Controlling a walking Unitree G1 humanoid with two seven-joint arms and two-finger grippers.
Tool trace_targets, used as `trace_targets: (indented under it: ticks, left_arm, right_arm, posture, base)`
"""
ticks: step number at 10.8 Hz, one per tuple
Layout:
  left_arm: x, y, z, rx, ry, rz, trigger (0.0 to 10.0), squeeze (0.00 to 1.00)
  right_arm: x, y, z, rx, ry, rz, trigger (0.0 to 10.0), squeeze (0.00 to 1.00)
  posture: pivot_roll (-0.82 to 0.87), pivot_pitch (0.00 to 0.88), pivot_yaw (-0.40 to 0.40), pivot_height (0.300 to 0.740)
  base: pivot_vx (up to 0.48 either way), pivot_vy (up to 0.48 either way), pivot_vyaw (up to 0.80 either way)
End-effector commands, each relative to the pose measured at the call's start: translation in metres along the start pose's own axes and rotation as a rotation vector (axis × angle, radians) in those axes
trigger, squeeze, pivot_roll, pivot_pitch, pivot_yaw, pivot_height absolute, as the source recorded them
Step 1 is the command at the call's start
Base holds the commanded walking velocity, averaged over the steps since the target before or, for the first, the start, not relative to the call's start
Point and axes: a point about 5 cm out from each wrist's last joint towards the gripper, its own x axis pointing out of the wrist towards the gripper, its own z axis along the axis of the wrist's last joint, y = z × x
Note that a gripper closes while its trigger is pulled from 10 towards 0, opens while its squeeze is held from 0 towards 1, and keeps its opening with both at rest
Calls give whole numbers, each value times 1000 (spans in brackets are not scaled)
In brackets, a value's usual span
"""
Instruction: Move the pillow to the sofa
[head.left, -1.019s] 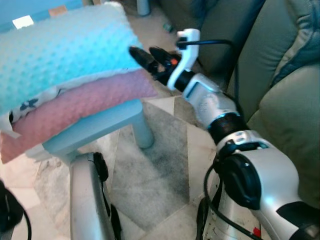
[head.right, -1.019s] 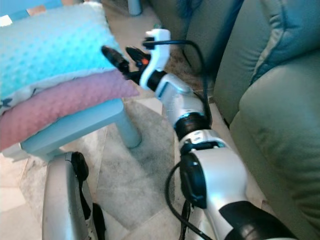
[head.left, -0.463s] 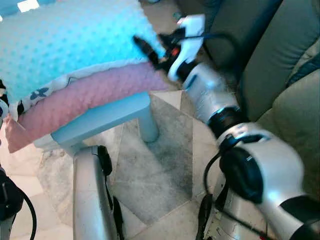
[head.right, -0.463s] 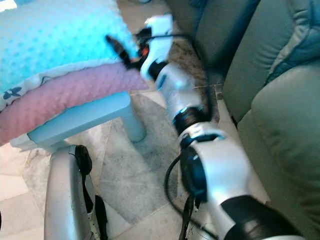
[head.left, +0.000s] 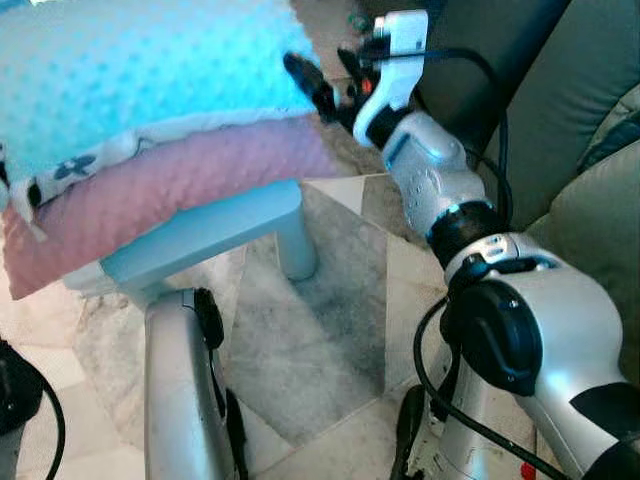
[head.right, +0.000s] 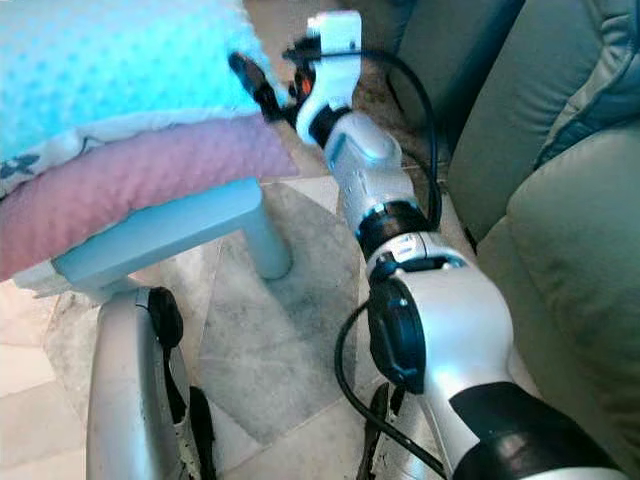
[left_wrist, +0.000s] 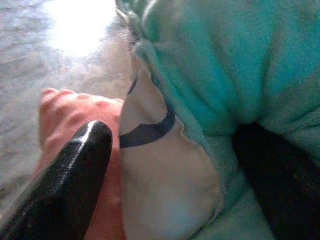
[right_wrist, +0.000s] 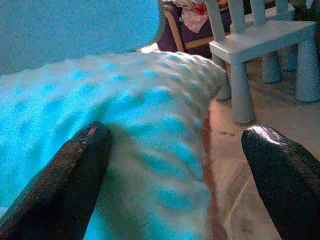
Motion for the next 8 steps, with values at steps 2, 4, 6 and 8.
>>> trace_targets:
  ticks: [2,4,6,8]
  left_arm:
    - [3,-12,-12,13,56,-57,10000,0]
    - [0,-18,-23,43,118,-95,10000,0]
    - [-4,-13,-21,48,113,-80,0,0]
    - [-8,-12,-24,59,116,-89,0,0]
  right_arm:
    - [7,16,-7,26,23,31,10000,0]
    - [14,33,-18,169,49,42,10000,0]
    - [16,51,-32,276,88,103,0,0]
    - [14,58,-40,288,108,163,0,0]
  posture:
    - [-4,398,22,347]
    - [27,404,23,347]
    - [37,409,22,347]
    - [30,411,23,347]
  base:
    - [0,0,0]
    - [0,0,0]
    - [0,0,0]
    - [0,0,0]
